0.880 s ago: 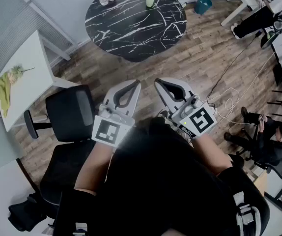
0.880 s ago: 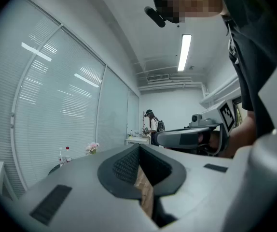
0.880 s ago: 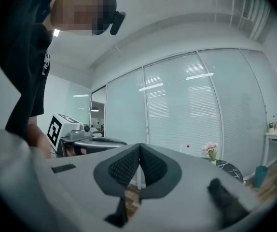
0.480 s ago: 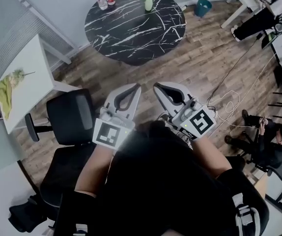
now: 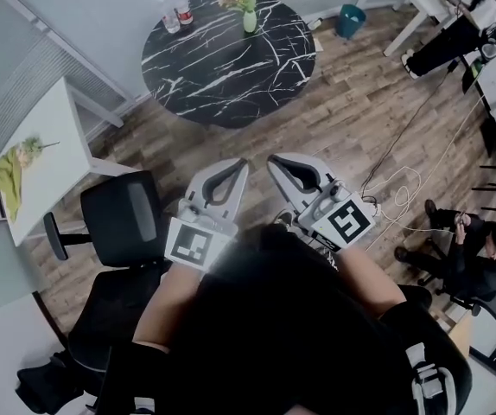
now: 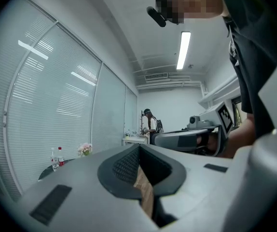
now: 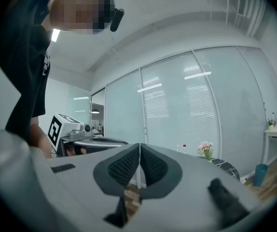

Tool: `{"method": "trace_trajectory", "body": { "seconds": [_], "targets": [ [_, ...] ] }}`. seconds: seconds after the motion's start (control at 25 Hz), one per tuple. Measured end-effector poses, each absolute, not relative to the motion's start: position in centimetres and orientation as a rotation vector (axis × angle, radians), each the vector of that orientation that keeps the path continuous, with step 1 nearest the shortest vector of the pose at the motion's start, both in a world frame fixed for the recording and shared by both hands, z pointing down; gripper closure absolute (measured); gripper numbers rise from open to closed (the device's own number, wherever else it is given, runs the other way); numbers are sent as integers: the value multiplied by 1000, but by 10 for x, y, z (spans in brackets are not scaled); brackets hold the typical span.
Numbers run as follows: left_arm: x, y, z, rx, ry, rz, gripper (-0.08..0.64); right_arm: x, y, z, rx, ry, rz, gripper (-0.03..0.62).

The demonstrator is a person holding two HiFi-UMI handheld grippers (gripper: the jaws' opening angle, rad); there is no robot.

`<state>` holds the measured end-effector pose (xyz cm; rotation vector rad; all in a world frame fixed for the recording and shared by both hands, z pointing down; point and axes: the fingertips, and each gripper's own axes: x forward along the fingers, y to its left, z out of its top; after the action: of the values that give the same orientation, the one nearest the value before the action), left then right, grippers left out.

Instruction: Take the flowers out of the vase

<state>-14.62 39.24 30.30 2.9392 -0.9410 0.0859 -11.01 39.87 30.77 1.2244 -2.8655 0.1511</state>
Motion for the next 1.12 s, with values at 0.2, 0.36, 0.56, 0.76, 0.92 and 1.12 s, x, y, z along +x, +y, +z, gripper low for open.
{"method": "trace_trajectory", "body": {
  "seconds": [0.2,0.36,0.56,0.76,0.92,1.12],
  "targets": [
    [-121,391,300,2945,-933,78,549,-90,395,304,1204,-2880,112,572],
    [-101,388,302,2942,-943,99,549,-75,390,294,1211,-2921,130,572],
    [-75,386,302,2941,-957,111,549,-50,387,292,1192,-2937,123,572],
    [-49,387,304,2925,-977,127,549,-24,387,294,1168,-2950,109,572],
    [-30,387,305,2917,-990,137,549,-4,387,294,1170,-2955,131,572],
    [-13,383,308,2923,-986,141,549,16,382,297,1198,-2942,138,572]
  ]
}}
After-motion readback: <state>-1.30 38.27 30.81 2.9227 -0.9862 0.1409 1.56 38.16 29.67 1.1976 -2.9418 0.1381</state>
